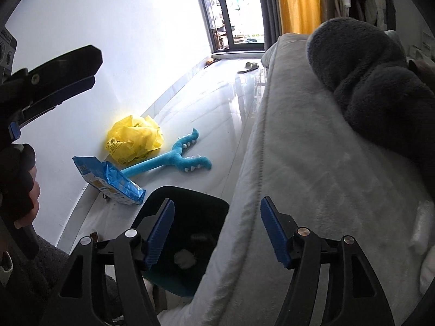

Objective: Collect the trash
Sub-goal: 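Open the right tool over the bin and move back toward the bed, then move both open tools over the bed toward the bubble wrap and white towel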

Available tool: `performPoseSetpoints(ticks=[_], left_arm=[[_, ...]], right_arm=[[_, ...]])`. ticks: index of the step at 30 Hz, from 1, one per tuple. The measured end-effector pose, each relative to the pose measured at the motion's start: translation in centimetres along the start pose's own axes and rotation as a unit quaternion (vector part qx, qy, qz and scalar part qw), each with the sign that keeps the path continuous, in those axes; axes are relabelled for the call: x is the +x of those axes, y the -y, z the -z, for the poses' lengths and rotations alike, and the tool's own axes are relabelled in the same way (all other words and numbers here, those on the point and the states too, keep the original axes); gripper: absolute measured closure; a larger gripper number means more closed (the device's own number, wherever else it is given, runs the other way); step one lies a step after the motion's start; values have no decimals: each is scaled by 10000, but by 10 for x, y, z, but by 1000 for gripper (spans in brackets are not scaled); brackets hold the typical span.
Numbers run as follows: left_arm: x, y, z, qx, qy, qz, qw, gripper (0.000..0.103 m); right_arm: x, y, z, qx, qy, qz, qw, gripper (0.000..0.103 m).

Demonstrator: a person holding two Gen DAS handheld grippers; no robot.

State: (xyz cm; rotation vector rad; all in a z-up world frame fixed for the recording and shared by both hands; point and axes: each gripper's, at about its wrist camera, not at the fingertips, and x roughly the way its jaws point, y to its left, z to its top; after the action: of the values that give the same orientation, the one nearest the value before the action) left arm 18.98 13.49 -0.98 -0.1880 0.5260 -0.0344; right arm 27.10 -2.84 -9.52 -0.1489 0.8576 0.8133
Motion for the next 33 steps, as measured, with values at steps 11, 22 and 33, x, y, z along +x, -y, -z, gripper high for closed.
performPoseSetpoints(ticks=[11,22,33], left_arm=[[20,49,3,140,-120,353,9992,6],[48,91,11,223,-324,640,9972,6],[87,128,7,308,-513,866,9944,6]], right_arm=[[-38,45,14,173,207,538,9982,35],[-72,98,35,361,295,1175,9920,34],[-96,163,40,713,381,1622,9834,30]])
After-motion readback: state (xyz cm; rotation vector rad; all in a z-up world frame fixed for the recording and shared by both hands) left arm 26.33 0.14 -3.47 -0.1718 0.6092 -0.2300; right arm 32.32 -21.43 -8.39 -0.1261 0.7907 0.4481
